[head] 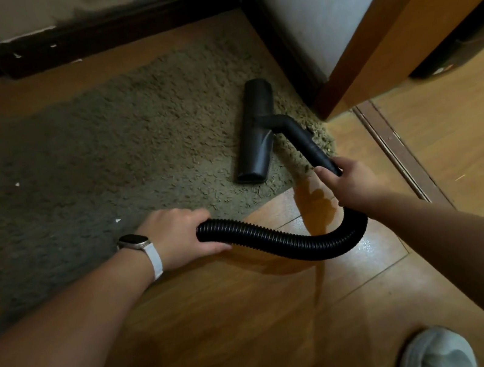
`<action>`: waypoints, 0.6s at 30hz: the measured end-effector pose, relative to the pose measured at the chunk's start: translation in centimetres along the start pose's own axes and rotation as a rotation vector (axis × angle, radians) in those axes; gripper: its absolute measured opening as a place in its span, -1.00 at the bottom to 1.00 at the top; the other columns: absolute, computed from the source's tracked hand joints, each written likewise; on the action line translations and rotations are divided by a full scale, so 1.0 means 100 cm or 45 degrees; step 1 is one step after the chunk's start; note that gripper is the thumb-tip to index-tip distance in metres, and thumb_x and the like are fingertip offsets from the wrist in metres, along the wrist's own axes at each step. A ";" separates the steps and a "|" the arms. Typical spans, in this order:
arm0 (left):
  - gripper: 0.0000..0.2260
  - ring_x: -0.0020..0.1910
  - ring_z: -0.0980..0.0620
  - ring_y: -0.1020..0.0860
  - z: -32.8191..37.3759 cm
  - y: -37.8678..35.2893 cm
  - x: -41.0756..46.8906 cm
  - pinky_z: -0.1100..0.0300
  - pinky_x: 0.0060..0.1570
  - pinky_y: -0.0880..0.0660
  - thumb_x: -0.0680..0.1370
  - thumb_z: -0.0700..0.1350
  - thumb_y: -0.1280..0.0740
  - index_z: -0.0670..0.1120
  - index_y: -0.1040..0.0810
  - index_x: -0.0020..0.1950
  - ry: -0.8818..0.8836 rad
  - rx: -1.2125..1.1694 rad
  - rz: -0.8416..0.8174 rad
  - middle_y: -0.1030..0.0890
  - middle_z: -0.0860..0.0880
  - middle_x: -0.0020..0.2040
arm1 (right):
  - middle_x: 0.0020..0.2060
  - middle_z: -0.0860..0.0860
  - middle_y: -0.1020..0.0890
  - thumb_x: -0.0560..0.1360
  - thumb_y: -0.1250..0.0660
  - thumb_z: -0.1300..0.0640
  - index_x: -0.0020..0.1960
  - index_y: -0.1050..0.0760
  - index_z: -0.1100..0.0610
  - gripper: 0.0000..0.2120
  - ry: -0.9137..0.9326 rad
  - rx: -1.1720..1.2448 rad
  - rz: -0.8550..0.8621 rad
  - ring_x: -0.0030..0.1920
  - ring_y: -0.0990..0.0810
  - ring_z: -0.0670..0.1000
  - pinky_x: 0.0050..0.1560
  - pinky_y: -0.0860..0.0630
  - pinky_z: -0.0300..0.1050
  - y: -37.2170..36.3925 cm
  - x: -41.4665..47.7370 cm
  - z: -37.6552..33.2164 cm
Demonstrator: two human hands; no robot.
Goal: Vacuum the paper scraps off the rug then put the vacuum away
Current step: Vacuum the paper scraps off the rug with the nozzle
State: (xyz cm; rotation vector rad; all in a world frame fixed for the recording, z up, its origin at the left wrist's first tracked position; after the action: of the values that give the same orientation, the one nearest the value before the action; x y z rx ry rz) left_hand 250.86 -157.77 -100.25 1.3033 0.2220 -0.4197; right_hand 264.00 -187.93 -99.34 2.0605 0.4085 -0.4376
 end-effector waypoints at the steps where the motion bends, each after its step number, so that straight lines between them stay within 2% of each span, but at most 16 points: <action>1: -0.51 -0.16 0.12 -0.55 0.000 -0.001 0.001 0.16 -0.14 -0.52 0.39 0.53 -0.16 0.19 -0.46 0.06 -0.006 0.000 0.001 -0.56 0.17 -0.15 | -0.25 0.10 -0.62 0.60 -0.25 -0.17 0.08 -0.48 0.00 -0.75 -0.033 0.021 -0.003 -0.25 -0.67 0.17 -0.18 -0.63 0.08 0.000 -0.002 0.004; 4: -0.51 -0.17 0.12 -0.55 0.001 -0.003 0.004 0.17 -0.18 -0.51 0.39 0.52 -0.17 0.17 -0.46 0.02 -0.030 0.023 0.002 -0.56 0.16 -0.17 | -0.21 0.12 -0.63 0.60 -0.26 -0.17 0.10 -0.46 0.02 -0.74 -0.139 0.015 0.004 -0.22 -0.67 0.15 -0.11 -0.67 0.16 -0.004 -0.012 0.025; 8: -0.53 -0.19 0.14 -0.54 0.001 -0.011 0.005 0.20 -0.26 -0.42 0.38 0.53 -0.16 0.17 -0.44 -0.04 -0.072 0.040 -0.032 -0.56 0.16 -0.19 | -0.17 0.09 -0.63 0.59 -0.25 -0.17 0.11 -0.43 0.04 -0.71 -0.192 0.028 -0.031 -0.18 -0.65 0.10 -0.07 -0.65 0.14 -0.018 -0.029 0.046; 13: -0.50 -0.17 0.14 -0.55 0.007 -0.014 0.003 0.19 -0.20 -0.49 0.38 0.53 -0.15 0.17 -0.46 0.02 -0.107 0.032 -0.063 -0.57 0.16 -0.17 | -0.18 0.09 -0.61 0.59 -0.25 -0.19 0.06 -0.41 0.04 -0.71 -0.215 0.057 -0.019 -0.21 -0.63 0.09 -0.16 -0.63 0.07 -0.022 -0.044 0.058; 16: -0.38 -0.17 0.14 -0.55 0.009 -0.014 0.003 0.19 -0.19 -0.50 0.30 0.59 -0.04 0.17 -0.47 0.04 -0.131 0.033 -0.067 -0.57 0.15 -0.17 | -0.20 0.08 -0.59 0.60 -0.24 -0.17 0.07 -0.40 0.04 -0.73 -0.235 0.087 -0.007 -0.22 -0.62 0.08 -0.25 -0.57 -0.03 -0.028 -0.055 0.064; 18: -0.40 -0.16 0.15 -0.55 0.009 -0.015 0.003 0.19 -0.16 -0.51 0.32 0.58 -0.06 0.18 -0.48 0.06 -0.143 0.026 -0.059 -0.57 0.16 -0.17 | -0.21 0.07 -0.59 0.60 -0.23 -0.17 0.06 -0.41 0.04 -0.73 -0.258 0.114 0.041 -0.23 -0.61 0.06 -0.28 -0.55 -0.05 -0.035 -0.063 0.067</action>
State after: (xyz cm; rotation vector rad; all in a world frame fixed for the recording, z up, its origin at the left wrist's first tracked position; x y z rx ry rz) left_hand 250.43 -159.03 -101.47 1.2918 0.1541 -0.5344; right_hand 255.91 -192.78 -102.22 2.0812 0.2377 -0.6492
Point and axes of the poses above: each hand's wrist, its own x-axis towards the middle knuckle, its own y-axis out of the back of the hand, z = x × y, the point moved 3 cm from there along x, towards the middle knuckle
